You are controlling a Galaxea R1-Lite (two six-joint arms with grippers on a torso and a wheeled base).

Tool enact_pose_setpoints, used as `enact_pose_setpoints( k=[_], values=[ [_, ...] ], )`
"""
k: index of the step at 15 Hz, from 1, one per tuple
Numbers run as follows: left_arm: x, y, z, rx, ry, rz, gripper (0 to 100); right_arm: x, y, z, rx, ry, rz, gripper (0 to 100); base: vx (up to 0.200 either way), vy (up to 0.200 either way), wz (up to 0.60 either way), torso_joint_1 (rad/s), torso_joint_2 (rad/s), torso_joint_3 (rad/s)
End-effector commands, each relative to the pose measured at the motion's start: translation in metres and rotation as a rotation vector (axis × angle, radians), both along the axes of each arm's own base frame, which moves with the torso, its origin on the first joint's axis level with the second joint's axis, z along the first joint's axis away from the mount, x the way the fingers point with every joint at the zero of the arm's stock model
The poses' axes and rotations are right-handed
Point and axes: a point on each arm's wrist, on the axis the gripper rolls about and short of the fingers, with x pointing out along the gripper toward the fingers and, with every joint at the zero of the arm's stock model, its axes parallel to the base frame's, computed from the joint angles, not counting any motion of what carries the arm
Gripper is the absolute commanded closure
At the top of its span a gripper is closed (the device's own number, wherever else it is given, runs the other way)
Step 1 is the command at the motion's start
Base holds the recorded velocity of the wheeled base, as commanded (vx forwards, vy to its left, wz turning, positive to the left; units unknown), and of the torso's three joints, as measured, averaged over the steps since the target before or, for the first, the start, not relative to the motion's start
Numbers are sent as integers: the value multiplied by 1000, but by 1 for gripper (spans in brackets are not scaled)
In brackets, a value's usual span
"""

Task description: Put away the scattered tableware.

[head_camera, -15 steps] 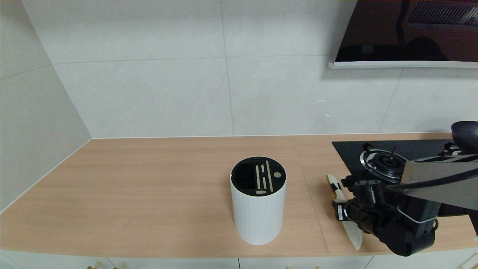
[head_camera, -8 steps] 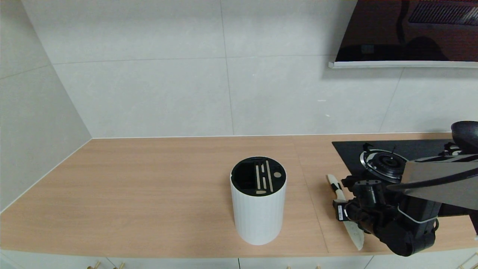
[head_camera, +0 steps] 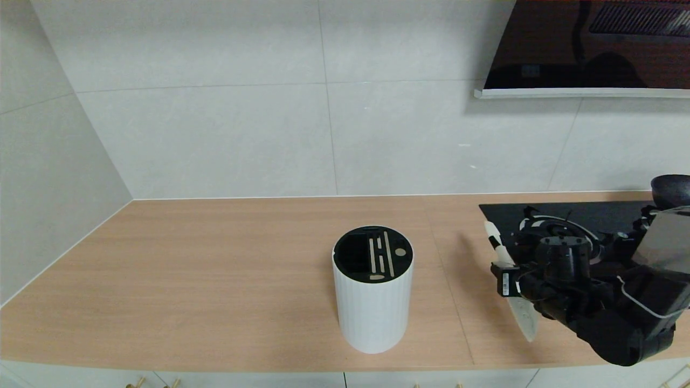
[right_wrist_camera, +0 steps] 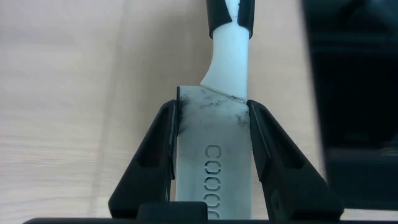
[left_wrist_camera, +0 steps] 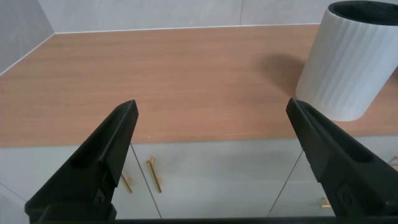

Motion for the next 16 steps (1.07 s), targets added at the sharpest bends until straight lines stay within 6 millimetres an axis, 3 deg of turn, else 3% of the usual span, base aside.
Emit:
enact_pose_setpoints(
  k=[1, 4, 6, 8, 10, 11, 12, 13, 14, 16],
  values=[
    [0, 0, 0, 0, 0, 0, 0, -8, -1, 25, 18, -68, 3, 100, 0, 0, 0, 0, 0, 0],
    [-3, 0, 12, -5, -42, -11, 0, -14, 0, 47, 32, -129, 12, 100, 0, 0, 0, 0, 0, 0],
    [-8, -2, 38, -3, -10, -115, 0, -18, -1, 71, 48, -174, 21, 100, 0, 0, 0, 0, 0, 0],
    [10, -4, 80, -18, 170, -289, 0, -18, 9, 113, 71, -245, 51, 100, 0, 0, 0, 0, 0, 0],
    [51, -8, 132, -25, 231, -351, 0, -26, 24, 147, 90, -283, 105, 100, 0, 0, 0, 0, 0, 0],
    [72, -11, 148, -28, 252, -382, 0, -28, 29, 159, 95, -287, 124, 100, 0, 0, 0, 0, 0, 0],
    [109, -15, 164, -18, 296, -425, 0, -30, 35, 174, 100, -290, 147, 100, 0, 0, 0, 0, 0, 0],
    [140, -19, 176, -16, 292, -451, 0, -29, 40, 182, 104, -298, 158, 100, 0, 0, 0, 0, 0, 0],
    [157, -21, 180, -18, 284, -455, 0, -28, 42, 184, 107, -302, 164, 100, 0, 0, 0, 0, 0, 0],
    [214, -38, 184, -57, 229, -506, 0, -29, 54, 191, 112, -317, 198, 100, 0, 0, 0, 0, 0, 0]
  ],
)
